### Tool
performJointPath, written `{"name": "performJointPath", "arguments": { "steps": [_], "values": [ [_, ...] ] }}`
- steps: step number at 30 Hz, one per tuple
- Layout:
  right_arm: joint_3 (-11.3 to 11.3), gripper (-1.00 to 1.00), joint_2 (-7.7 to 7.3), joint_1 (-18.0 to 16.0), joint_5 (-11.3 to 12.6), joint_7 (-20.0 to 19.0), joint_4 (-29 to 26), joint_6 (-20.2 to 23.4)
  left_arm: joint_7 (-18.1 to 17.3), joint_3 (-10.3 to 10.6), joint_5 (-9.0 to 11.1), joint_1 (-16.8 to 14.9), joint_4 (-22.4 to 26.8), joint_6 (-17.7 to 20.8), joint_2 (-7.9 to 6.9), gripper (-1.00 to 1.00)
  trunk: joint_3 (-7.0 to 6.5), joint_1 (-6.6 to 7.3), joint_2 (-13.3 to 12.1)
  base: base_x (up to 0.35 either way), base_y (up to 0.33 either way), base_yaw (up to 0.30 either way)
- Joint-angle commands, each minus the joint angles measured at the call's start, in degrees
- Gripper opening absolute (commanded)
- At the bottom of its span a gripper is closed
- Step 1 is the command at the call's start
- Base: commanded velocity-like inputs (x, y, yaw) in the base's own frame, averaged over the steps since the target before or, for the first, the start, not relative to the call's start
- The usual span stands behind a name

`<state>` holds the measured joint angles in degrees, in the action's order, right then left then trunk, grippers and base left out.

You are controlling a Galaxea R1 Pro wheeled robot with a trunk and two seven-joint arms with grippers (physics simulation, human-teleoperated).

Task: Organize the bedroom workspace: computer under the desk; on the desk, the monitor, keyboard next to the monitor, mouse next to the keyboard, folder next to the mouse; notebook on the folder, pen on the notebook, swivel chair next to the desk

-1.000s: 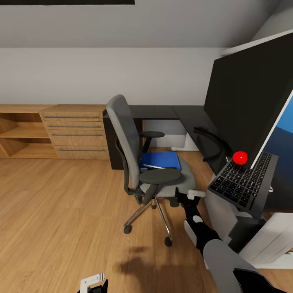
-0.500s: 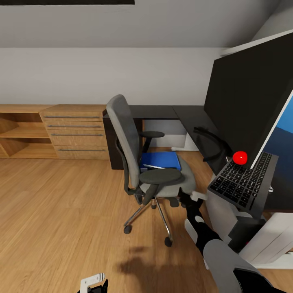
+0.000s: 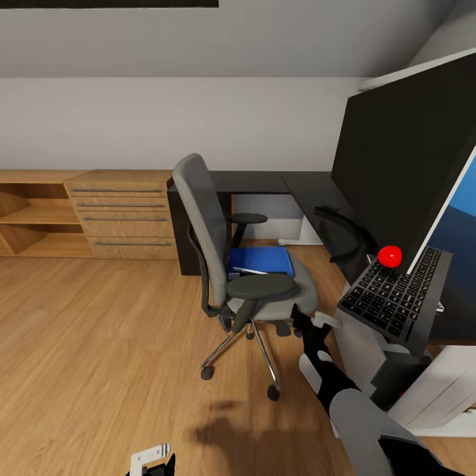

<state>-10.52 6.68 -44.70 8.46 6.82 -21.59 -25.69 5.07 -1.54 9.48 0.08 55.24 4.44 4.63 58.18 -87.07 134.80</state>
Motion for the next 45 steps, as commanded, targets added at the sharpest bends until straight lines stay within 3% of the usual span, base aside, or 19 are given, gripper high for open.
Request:
{"name": "performJointPath", "arguments": {
  "steps": [1,45],
  "values": [
    [0.1,1.00,0.04,0.0,0.5,0.0,0.0,-0.2,0.1,0.0,0.5,0.0,0.1,0.3,0.03,1.00,0.05,0.01,0.0,0.000,0.000,0.000],
    [0.1,1.00,-0.18,0.0,0.5,-0.2,0.3,-0.3,0.0,0.0,0.5,0.0,0.1,0.3,0.03,1.00,0.05,0.01,0.0,0.047,0.000,0.000]
  ]
}}
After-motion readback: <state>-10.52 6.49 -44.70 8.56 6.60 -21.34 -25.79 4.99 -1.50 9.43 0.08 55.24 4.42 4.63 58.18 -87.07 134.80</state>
